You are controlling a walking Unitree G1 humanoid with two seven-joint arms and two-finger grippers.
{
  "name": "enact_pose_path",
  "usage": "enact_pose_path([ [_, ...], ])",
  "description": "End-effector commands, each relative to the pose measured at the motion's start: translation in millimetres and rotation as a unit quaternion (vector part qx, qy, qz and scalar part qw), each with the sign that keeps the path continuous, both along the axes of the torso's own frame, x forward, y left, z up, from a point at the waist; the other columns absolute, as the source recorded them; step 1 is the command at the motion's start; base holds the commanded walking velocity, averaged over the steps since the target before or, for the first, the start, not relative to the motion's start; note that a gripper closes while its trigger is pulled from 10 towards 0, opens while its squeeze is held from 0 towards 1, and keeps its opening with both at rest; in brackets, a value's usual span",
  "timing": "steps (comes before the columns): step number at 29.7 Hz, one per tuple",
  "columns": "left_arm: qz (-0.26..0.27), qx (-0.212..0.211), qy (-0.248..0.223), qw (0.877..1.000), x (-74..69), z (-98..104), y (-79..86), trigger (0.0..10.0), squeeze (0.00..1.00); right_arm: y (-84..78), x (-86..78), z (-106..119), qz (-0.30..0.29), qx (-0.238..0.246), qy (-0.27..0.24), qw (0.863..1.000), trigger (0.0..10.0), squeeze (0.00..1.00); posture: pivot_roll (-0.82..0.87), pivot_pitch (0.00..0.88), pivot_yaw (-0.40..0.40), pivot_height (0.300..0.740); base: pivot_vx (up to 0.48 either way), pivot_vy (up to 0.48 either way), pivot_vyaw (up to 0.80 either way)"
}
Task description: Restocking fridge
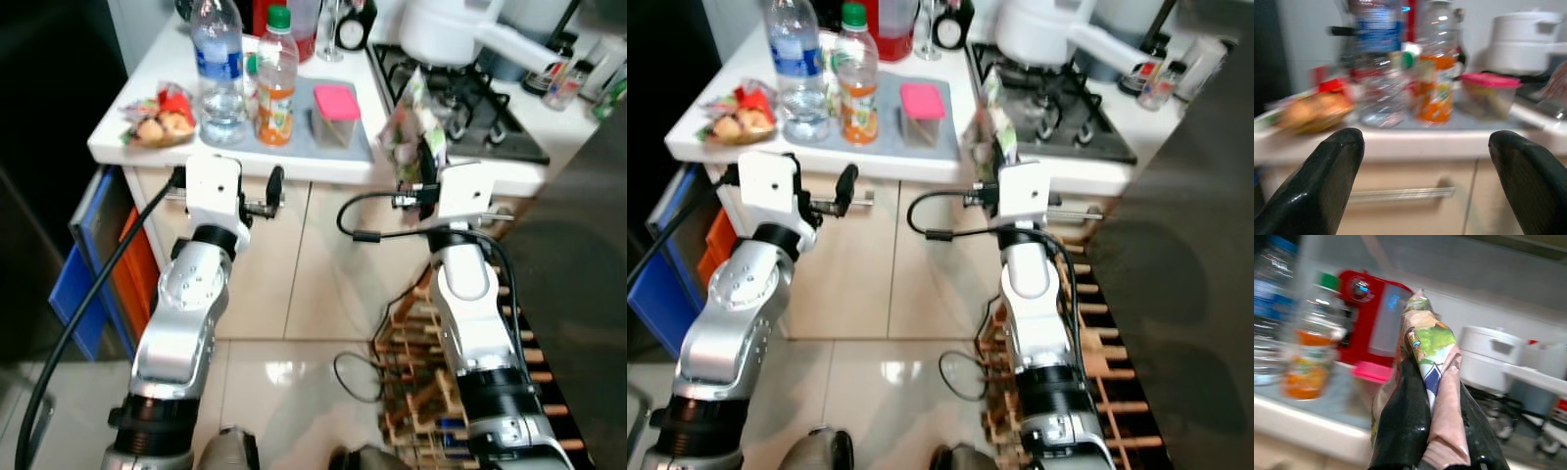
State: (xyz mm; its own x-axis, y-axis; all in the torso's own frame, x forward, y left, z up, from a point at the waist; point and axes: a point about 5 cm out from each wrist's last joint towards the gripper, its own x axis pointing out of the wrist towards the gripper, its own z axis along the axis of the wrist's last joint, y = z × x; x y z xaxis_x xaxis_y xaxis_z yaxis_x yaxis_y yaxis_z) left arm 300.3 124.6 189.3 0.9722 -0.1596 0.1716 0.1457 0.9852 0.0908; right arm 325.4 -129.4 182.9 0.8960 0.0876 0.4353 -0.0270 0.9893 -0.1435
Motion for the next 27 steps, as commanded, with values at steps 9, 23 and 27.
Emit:
enact_pose_path([
  [9, 0.001, 0.002, 0.0, 1.0, -0.2, -2.9, -3.9, 10.0, 0.0, -4.3, -0.5, -5.4, 0.009, -0.005, 0.017, 1.0, 0.0, 0.24, 0.0, 0.0, -0.085, 0.74, -0.298, 0.0, 0.0],
  [23, 0.0, 0.01, 0.006, 1.0, -1.7, -9.3, -4.3, 10.0, 0.0, -13.8, -1.5, -19.3, 0.004, -0.014, 0.047, 0.999, 0.0, 0.24, -0.01, 0.0, -0.081, 0.74, -0.295, 0.0, 0.0],
  [27, 0.0, 0.008, 0.01, 1.0, -1.9, -10.8, -4.8, 10.0, 0.0, -14.3, -3.1, -23.7, 0.006, -0.012, 0.054, 0.998, 0.0, 0.24, -0.02, 0.0, -0.08, 0.74, -0.282, 0.0, 0.0],
])
